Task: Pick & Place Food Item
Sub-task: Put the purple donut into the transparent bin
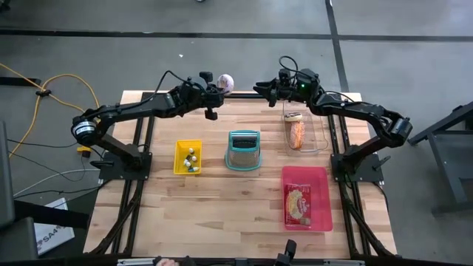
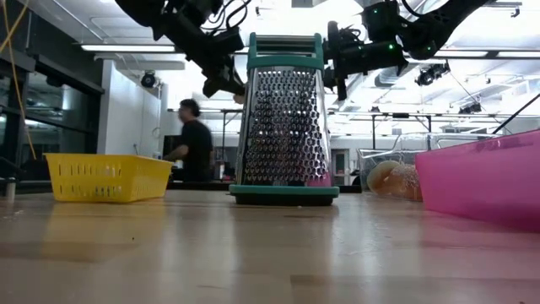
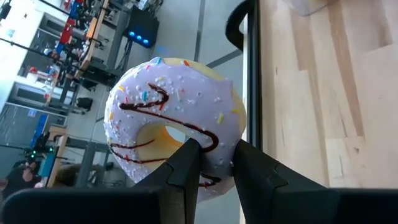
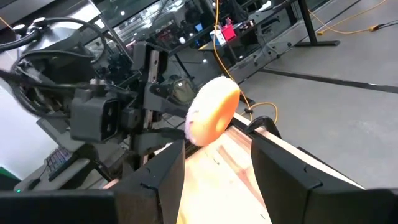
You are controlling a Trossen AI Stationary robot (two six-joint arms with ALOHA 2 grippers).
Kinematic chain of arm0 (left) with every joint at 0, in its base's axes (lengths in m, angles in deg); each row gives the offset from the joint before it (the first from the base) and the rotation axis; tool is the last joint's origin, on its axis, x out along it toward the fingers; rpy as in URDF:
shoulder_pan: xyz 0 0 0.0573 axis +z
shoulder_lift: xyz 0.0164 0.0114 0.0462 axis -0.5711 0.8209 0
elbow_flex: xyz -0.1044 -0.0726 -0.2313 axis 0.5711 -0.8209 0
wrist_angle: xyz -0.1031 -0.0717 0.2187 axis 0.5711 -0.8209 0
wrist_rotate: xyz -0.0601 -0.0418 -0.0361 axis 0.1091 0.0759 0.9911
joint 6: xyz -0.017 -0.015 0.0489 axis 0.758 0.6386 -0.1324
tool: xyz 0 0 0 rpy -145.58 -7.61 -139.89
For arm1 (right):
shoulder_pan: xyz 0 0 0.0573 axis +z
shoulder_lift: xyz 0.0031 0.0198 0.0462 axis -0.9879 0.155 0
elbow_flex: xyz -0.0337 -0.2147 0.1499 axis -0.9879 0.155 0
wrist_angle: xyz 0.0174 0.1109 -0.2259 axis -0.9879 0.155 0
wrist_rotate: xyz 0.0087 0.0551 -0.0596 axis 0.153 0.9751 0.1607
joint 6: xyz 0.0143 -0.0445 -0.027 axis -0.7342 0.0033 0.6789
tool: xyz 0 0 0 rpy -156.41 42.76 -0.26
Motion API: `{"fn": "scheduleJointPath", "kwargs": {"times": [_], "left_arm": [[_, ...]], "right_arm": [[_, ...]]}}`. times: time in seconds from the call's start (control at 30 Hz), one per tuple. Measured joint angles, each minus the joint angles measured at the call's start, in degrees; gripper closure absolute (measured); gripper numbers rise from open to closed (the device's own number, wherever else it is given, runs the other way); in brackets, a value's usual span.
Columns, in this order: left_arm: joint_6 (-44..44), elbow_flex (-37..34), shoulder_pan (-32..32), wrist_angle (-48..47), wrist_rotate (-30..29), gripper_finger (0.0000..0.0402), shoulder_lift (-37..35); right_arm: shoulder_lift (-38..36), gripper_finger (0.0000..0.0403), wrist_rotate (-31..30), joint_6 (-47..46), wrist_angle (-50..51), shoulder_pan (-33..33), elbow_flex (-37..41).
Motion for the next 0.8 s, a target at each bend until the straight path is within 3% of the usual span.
{"fn": "scheduleJointPath", "kwargs": {"times": [0.43,0.8], "left_arm": [[-1.73,5.00,2.65,-0.28,0.06,0.0319,8.19],[-2.40,8.96,-1.18,0.23,0.25,0.0319,8.46]], "right_arm": [[0.00,0.0229,-4.44,0.44,0.04,-0.34,0.00],[0.48,0.0229,-4.58,-0.11,0.09,-0.75,0.00]]}}
